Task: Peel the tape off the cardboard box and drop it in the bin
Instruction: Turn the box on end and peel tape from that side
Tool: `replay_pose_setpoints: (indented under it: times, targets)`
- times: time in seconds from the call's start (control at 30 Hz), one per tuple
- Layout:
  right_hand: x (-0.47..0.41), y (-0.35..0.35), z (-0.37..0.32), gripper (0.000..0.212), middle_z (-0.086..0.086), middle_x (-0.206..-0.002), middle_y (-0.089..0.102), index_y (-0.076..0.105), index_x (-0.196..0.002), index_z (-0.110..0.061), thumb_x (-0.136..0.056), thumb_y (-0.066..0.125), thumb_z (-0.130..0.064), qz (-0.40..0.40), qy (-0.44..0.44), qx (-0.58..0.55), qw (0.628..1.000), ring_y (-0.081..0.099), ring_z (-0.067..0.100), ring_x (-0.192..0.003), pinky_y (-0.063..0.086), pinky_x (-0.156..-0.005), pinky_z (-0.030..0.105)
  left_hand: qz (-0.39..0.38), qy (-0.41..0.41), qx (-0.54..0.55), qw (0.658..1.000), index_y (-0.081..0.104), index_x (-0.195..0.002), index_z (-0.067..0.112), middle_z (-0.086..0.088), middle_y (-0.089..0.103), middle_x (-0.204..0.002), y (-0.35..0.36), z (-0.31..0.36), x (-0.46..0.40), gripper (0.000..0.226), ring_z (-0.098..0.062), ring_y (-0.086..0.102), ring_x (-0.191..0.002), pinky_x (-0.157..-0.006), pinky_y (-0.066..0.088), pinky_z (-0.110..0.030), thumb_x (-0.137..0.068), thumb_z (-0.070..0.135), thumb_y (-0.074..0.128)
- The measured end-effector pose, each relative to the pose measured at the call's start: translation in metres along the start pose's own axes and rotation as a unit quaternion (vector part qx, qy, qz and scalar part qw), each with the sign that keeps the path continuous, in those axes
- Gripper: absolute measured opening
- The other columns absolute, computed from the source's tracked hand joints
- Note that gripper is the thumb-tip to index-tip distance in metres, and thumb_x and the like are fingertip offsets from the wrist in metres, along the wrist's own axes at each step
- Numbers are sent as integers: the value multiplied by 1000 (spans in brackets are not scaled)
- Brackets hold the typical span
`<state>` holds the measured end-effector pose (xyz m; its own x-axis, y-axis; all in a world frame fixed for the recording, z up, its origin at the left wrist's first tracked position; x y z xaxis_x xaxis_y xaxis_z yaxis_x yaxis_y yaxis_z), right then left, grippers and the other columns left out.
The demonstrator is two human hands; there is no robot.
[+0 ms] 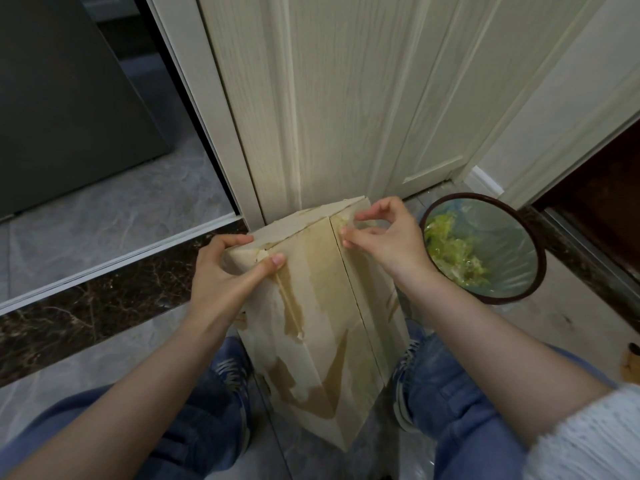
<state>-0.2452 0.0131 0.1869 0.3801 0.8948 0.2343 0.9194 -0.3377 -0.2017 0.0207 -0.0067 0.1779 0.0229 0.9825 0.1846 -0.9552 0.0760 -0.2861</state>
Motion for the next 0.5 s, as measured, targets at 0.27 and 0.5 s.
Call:
replay_pose_setpoints:
  times: [0.27,0.5]
  targets:
    - [0,2,-4,36,-4,-85,74,75,-103,-26,-71,89,-23,-3,-33,59,998,65,0,-72,60,-85,33,-9,-11,14,1000,68,-107,37,5,56,-131,1,0,2,73,-12,54,-120,-86,49,-27,-44,71,79]
    - [-1,5,-4,15,-1,-106,72,81,-89,-27,-84,74,-16,1,-24,10,1000,70,14,-95,55,-97,42,2,-20,24,1000,69,-109,35,4,58,-131,0,-1,0,75,-11,55,-119,-82,47,-24,-43,71,80]
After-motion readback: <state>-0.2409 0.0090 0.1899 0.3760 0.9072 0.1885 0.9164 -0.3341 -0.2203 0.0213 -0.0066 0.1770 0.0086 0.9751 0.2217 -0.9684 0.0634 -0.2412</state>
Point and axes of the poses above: each hand's wrist, its own x-axis away from the middle knuckle, its own y-axis out of the palm, z = x × y, the point moved 5 cm from there along -x, towards the middle knuckle
